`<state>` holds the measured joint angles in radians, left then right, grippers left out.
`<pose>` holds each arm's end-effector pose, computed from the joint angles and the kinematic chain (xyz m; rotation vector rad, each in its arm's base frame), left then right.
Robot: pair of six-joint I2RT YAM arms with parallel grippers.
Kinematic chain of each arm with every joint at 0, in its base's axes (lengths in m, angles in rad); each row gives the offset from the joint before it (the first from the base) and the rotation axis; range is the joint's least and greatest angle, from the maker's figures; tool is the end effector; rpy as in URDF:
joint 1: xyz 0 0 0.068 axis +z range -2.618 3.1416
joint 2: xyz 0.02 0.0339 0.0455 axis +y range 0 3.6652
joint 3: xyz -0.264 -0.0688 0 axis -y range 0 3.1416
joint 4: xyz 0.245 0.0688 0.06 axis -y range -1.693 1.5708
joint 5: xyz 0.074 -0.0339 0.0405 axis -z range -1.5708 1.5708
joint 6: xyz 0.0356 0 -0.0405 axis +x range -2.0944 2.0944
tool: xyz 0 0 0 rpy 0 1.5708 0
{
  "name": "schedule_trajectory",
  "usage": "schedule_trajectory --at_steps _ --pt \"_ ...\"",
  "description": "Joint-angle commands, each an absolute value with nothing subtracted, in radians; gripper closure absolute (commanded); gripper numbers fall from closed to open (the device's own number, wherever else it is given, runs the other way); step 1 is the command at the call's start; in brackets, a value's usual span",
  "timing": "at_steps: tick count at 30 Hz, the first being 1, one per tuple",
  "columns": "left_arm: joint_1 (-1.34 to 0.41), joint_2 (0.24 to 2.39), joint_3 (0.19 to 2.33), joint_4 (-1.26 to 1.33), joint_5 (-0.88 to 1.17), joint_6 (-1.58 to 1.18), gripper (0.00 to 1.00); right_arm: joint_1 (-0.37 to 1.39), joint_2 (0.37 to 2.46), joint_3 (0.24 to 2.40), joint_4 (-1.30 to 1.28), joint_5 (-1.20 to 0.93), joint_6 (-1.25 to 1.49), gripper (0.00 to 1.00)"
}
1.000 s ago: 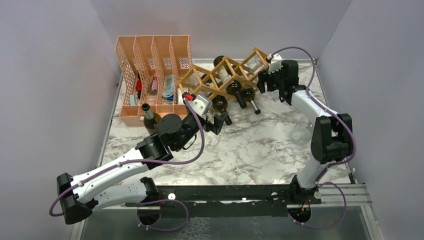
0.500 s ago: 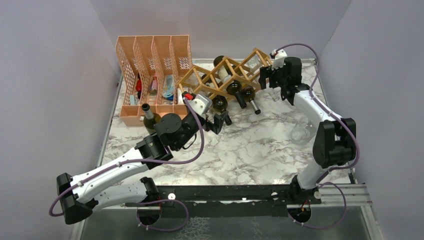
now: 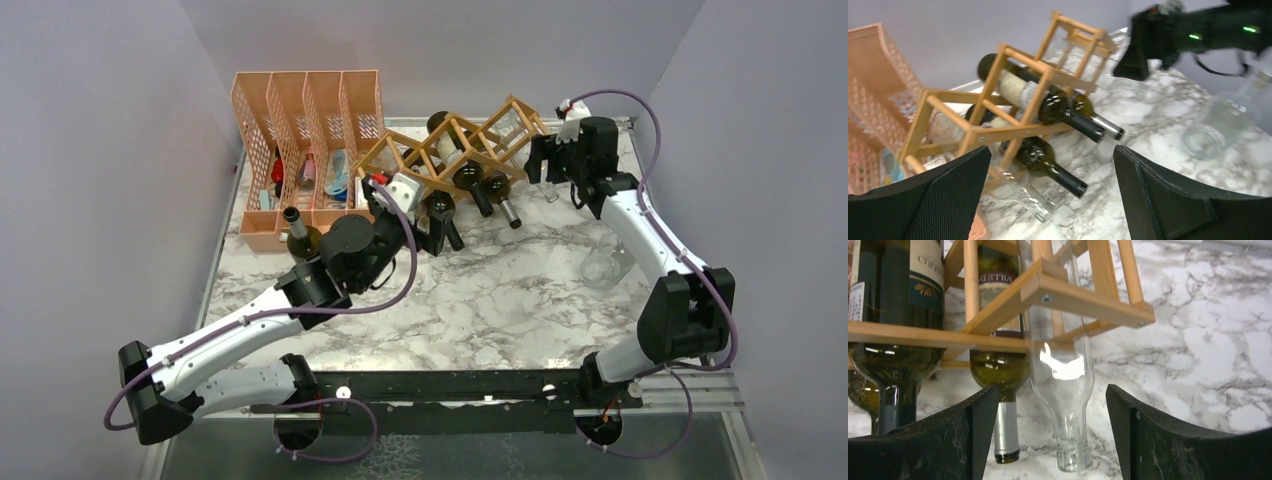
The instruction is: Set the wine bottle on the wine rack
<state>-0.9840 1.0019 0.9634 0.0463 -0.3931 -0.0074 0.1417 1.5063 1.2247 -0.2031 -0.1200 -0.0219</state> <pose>0.1397 -0.1855 0.3873 0.4531 1.5169 -0.4722 0.3476 0.0539 0.3156 -0.2423 2.0432 0.1976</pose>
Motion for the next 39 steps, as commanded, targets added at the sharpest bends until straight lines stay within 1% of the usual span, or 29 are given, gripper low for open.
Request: schedule_trajectory --at_steps 1,5,8,11,13,15,20,22,23,25,27,32,39 --pt "-0.837 1.126 1.116 -0.123 -0.378 -0.190 0.01 0.135 1.424 1.200 -0.264 -0.109 0.038 0.22" --pt "-0.714 1.248 1.224 -0.217 -0.331 -0.293 0.12 0.135 1.374 1.199 -0.263 -0.098 0.060 0.26" --pt "-0.645 1.339 1.292 -0.254 -0.294 -0.327 0.24 0.135 1.357 1.209 -0.262 -0.096 0.064 0.29" --pt "-0.580 1.408 1.330 -0.248 -0.226 -0.350 0.35 0.135 1.350 1.225 -0.262 -0.103 0.061 0.30" --pt "-0.546 1.437 1.345 -0.229 -0.179 -0.356 0.40 0.135 1.346 1.237 -0.266 -0.107 0.060 0.30" --pt "-0.513 1.471 1.369 -0.222 -0.137 -0.369 0.43 0.135 1.339 1.242 -0.270 -0.114 0.060 0.30" --pt "-0.472 1.550 1.433 -0.238 -0.078 -0.385 0.45 0.135 1.322 1.238 -0.274 -0.123 0.060 0.30" --pt "-0.466 1.573 1.445 -0.238 -0.058 -0.385 0.48 0.135 1.316 1.232 -0.276 -0.118 0.058 0.30" --pt "-0.463 1.586 1.452 -0.239 -0.038 -0.384 0.51 0.135 1.313 1.231 -0.279 -0.116 0.058 0.30" --pt "-0.460 1.612 1.468 -0.252 -0.003 -0.384 0.64 0.135 1.305 1.227 -0.283 -0.111 0.058 0.30" --pt "-0.460 1.633 1.486 -0.278 0.014 -0.386 0.70 0.135 1.296 1.226 -0.287 -0.108 0.056 0.30" --pt "-0.460 1.642 1.470 -0.281 0.014 -0.386 0.71 0.135 1.269 1.226 -0.286 -0.106 0.057 0.30" --pt "-0.461 1.678 1.488 -0.288 0.099 -0.355 0.71 0.135 1.262 1.239 -0.292 -0.131 0.063 0.31"
